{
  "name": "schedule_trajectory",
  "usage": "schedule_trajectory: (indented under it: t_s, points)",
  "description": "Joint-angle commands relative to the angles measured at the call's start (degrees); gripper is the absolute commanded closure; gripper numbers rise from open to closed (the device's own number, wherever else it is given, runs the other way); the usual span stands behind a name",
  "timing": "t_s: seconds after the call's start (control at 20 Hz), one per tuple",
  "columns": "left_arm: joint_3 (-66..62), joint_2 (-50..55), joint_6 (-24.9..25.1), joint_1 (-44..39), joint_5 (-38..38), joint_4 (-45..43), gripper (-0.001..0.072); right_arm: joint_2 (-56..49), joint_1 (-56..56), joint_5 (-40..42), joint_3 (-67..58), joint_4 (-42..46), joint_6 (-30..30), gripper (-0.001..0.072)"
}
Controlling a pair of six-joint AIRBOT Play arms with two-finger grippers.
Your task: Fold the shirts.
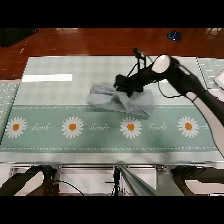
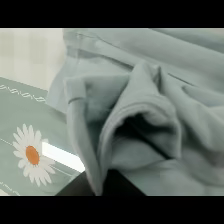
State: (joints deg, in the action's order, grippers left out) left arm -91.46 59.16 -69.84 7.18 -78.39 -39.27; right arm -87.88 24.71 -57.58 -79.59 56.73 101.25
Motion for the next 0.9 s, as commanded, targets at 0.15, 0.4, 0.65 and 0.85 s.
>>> schedule_trajectory:
  t_s: [0.15,0.4,0.65,0.85]
  points:
    - [0.0,-0.6,0.2,0.4,-2.3,0.0,0.0677,-5.1,4.5,10.0,0.0,-3.1,3.6,0.0694]
    - [0.0,-0.6,0.2,0.0,-3.3,0.0,0.0677,-7.2,4.8,21.6,0.0,-10.7,4.1,0.0658]
    - [0.0,-0.5,0.2,-0.1,-3.3,0.0,0.0677,-7.3,4.9,21.5,0.0,-14.8,0.2,0.0292]
    - [0.0,-0.5,0.2,-0.1,-3.3,0.0,0.0677,-7.2,4.9,23.2,0.0,-27.6,-10.4,0.0238]
